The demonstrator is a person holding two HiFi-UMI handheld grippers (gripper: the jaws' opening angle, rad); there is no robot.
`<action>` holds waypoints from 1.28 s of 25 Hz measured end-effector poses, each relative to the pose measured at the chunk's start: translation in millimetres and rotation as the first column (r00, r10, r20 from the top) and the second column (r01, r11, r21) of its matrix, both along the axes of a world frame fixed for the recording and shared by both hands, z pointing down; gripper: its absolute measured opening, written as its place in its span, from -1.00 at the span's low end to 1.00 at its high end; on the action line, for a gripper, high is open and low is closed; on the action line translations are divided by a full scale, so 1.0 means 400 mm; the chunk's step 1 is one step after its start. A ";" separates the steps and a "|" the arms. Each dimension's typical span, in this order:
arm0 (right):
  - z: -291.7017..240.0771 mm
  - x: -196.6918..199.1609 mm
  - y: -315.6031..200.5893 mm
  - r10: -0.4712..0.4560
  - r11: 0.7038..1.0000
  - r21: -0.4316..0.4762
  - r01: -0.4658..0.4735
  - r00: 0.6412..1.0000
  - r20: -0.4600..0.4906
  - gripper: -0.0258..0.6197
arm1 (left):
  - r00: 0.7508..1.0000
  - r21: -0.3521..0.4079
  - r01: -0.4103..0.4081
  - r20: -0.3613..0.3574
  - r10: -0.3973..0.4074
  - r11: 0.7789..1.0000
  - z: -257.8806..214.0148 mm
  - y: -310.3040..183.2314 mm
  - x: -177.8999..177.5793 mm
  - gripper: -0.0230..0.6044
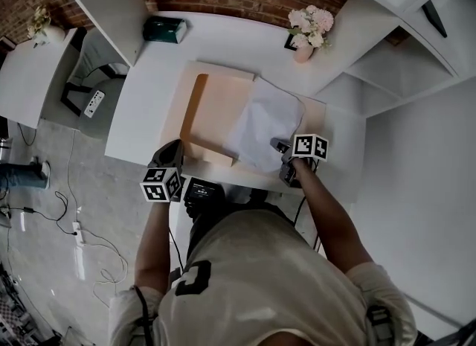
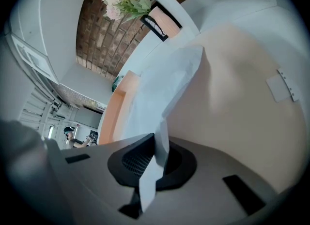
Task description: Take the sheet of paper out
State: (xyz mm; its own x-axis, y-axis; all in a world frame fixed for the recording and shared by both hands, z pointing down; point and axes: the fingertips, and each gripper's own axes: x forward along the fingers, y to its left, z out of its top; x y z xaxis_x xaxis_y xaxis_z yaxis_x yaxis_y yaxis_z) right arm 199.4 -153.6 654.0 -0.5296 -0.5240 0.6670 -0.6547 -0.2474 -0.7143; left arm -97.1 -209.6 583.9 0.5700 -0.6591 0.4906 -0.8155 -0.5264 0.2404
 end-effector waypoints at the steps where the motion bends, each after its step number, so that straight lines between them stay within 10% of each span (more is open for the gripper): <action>1: 0.000 -0.003 0.001 0.000 1.000 0.000 0.000 1.000 0.001 -0.83 | 1.000 0.001 -0.005 0.000 0.005 1.000 -0.003 0.001 -0.004 -0.87; 23: -0.109 0.096 0.090 0.249 0.968 0.004 -0.251 0.955 -0.160 -0.83 | 0.974 0.091 -0.221 -0.024 0.224 0.971 -0.024 0.034 0.019 -0.87; 32: -0.299 0.018 0.064 0.367 0.908 0.191 -0.374 0.928 0.069 -0.83 | 0.969 0.113 -0.245 -0.015 0.248 0.963 -0.017 0.039 0.019 -0.87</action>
State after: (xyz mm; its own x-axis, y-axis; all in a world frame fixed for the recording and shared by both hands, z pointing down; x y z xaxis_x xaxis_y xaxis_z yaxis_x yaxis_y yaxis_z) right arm 206.8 -127.8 534.5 -0.2904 -0.8058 0.5161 -0.5201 -0.3197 -0.7920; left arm -89.6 -194.0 577.1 0.7345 -0.5450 0.4044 -0.6509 -0.7345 0.1923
